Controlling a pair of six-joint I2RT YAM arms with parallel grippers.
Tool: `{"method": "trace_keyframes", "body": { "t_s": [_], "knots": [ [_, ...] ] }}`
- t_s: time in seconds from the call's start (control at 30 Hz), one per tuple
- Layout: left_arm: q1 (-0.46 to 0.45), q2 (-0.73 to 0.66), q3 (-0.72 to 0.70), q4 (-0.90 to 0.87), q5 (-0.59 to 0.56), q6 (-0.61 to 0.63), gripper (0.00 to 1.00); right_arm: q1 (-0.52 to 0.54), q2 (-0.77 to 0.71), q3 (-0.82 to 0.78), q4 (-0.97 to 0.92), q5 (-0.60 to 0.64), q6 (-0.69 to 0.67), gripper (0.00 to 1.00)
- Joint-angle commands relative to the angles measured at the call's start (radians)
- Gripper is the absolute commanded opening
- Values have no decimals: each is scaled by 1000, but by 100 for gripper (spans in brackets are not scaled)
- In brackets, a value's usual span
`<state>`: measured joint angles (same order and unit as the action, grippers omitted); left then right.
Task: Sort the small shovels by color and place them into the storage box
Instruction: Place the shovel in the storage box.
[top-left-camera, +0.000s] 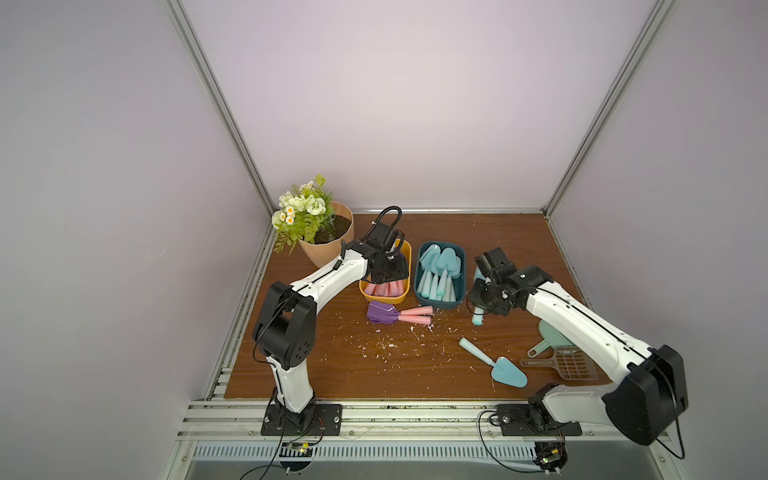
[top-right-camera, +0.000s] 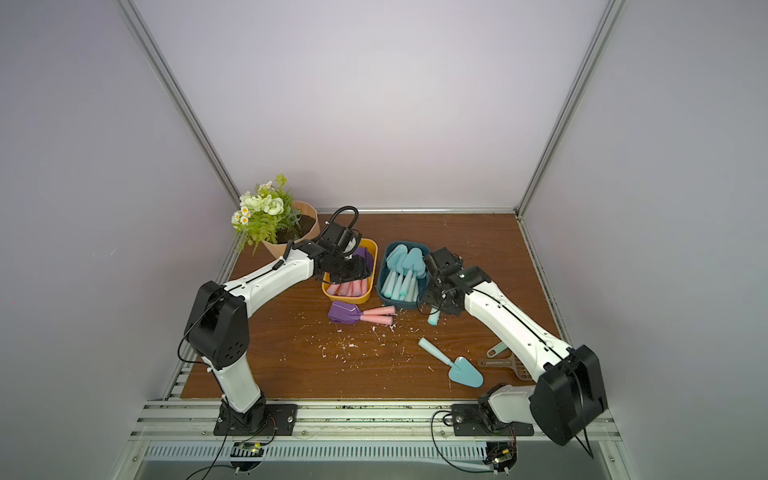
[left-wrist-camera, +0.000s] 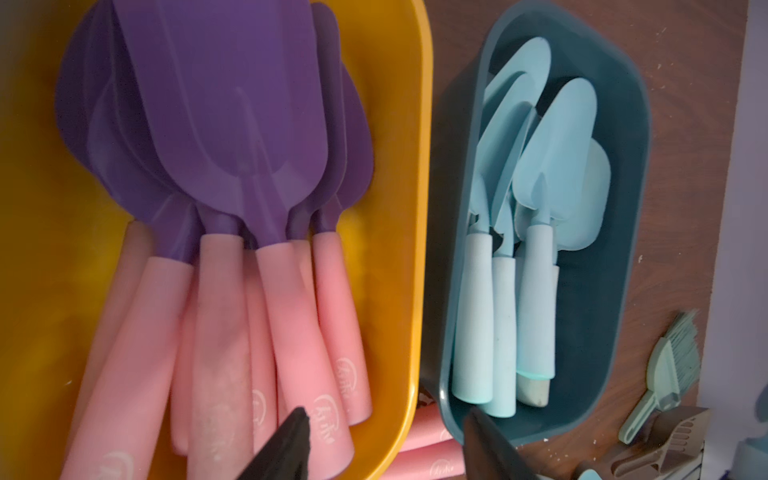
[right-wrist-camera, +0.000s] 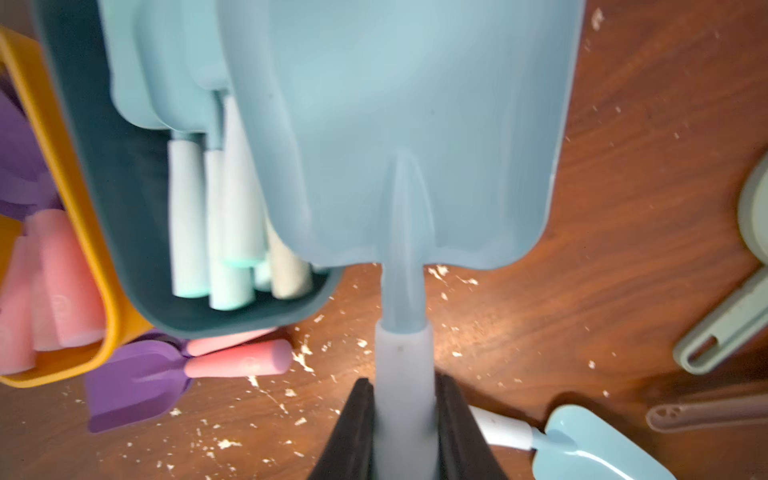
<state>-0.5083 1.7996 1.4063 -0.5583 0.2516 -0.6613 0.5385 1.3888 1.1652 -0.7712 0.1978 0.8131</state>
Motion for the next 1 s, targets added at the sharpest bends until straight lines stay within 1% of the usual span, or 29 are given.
{"method": "trace_keyframes", "body": {
  "t_s": [0.0, 0.1, 0.23, 0.37, 0.47, 0.5, 0.53, 0.7, 0.77, 0.87, 0.97],
  "knots": [
    [29, -50, -26, 7, 5, 8, 61, 8, 107, 102, 32, -7, -101, 16],
    [39, -72, -51, 10, 4, 14, 61, 11, 210, 180, 50, -33, -146, 16],
    [44, -99, -89, 10, 4, 18, 61, 11, 306, 255, 70, -29, -175, 16],
    [53, -122, -122, 10, 0, 19, 61, 12, 375, 293, 89, -29, -187, 16],
    [56, -137, -143, 9, -4, 27, 61, 11, 424, 309, 99, -56, -195, 17],
    [56, -141, -149, 6, -4, 29, 61, 12, 441, 313, 103, -61, -196, 19],
    [56, -143, -155, 4, -5, 31, 61, 11, 454, 316, 103, -60, -199, 23],
    [57, -155, -168, -30, -8, 55, 62, 12, 481, 354, 66, -13, -191, 56],
    [55, -165, -177, -47, -6, 64, 62, 11, 470, 366, 48, 24, -186, 63],
    [45, -188, -214, -56, 5, 65, 63, 12, 442, 377, 29, 64, -185, 65],
    [12, -212, -251, -68, 2, 62, 64, 14, 410, 367, 36, 37, -205, 63]
  ]
}}
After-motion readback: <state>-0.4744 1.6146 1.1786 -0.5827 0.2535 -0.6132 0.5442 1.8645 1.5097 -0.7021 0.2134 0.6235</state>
